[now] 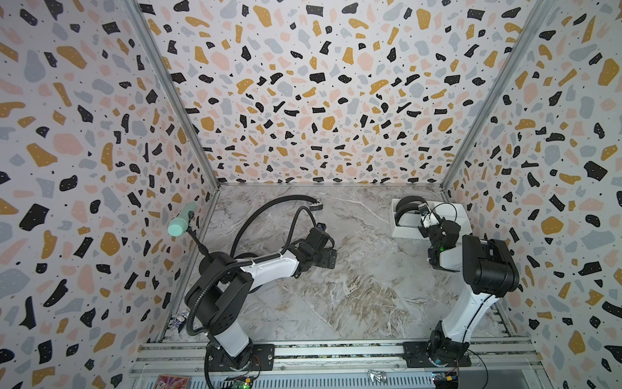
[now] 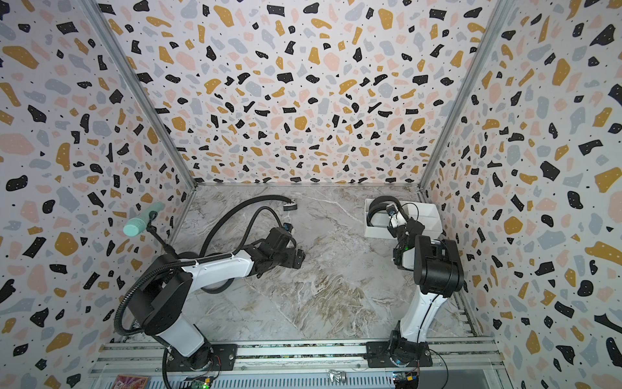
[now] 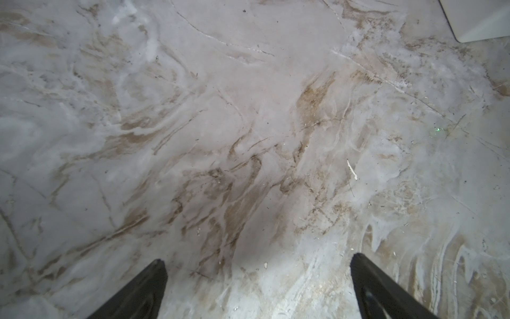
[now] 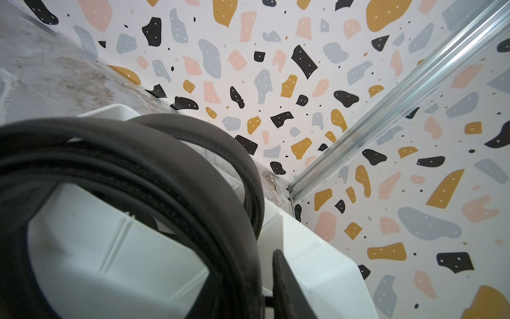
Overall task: Place the belts into the storage roll
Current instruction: Place the belt in the container, then move the belt at the center of the board.
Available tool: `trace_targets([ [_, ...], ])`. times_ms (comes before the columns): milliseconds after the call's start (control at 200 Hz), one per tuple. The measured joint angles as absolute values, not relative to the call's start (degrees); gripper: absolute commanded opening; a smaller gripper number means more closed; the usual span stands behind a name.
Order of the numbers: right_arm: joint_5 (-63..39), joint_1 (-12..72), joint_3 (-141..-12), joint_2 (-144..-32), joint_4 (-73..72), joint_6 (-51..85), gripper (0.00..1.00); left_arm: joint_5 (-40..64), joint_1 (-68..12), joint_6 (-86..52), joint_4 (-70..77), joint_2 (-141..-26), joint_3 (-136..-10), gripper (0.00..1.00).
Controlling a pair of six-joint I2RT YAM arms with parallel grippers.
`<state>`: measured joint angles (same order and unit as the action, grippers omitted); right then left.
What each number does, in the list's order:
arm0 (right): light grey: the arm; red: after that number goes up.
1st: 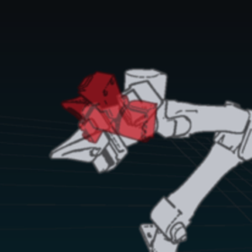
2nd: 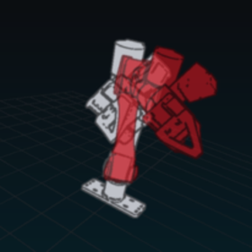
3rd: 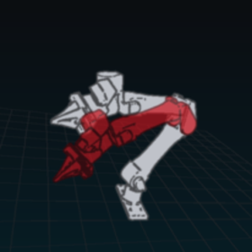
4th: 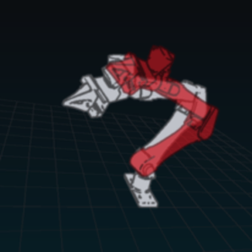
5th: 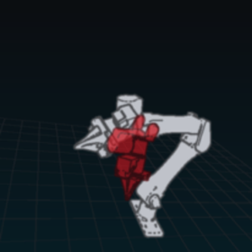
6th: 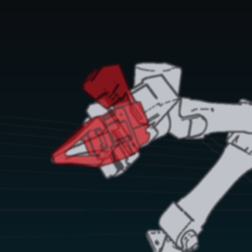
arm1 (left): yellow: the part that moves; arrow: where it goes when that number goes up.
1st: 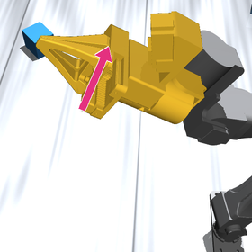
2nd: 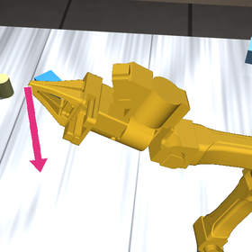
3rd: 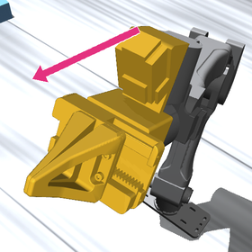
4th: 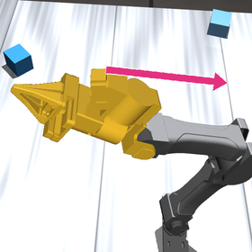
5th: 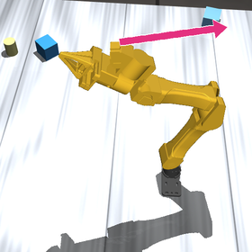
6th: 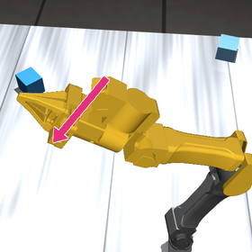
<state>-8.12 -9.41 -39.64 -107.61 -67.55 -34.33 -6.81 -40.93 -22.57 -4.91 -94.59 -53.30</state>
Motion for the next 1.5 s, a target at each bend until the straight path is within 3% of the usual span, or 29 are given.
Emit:
trace_targets([
  [95,-8.12,-9.28,-39.66,-107.61,-67.31,-34.52,0.06,-6.96,-40.93,-22.57,-4.91,-94.56,-53.30,0.99],
  [205,-7.88,-9.10,-39.66,-107.48,-66.98,-34.50,0.38,-6.94,-40.93,-22.57,-4.82,-94.56,-53.30,1.00],
  [325,-6.72,-8.29,-39.64,-106.04,-65.76,-34.57,0.53,-6.94,-40.93,-22.57,-4.84,-94.56,-53.30,1.00],
  [826,0.47,-6.09,-39.44,-92.95,-48.73,-34.28,0.75,-6.98,-40.93,-22.15,-4.93,-92.68,-53.04,0.99],
  [1191,4.12,-4.58,-38.74,-75.79,-25.52,-17.58,0.87,-10.90,-40.73,-22.11,-7.44,-89.54,-51.66,1.00],
  [1497,4.29,11.64,-38.02,-68.53,-8.95,-2.42,0.97,-17.74,-33.04,-25.04,-13.85,-81.49,-47.62,0.99],
])
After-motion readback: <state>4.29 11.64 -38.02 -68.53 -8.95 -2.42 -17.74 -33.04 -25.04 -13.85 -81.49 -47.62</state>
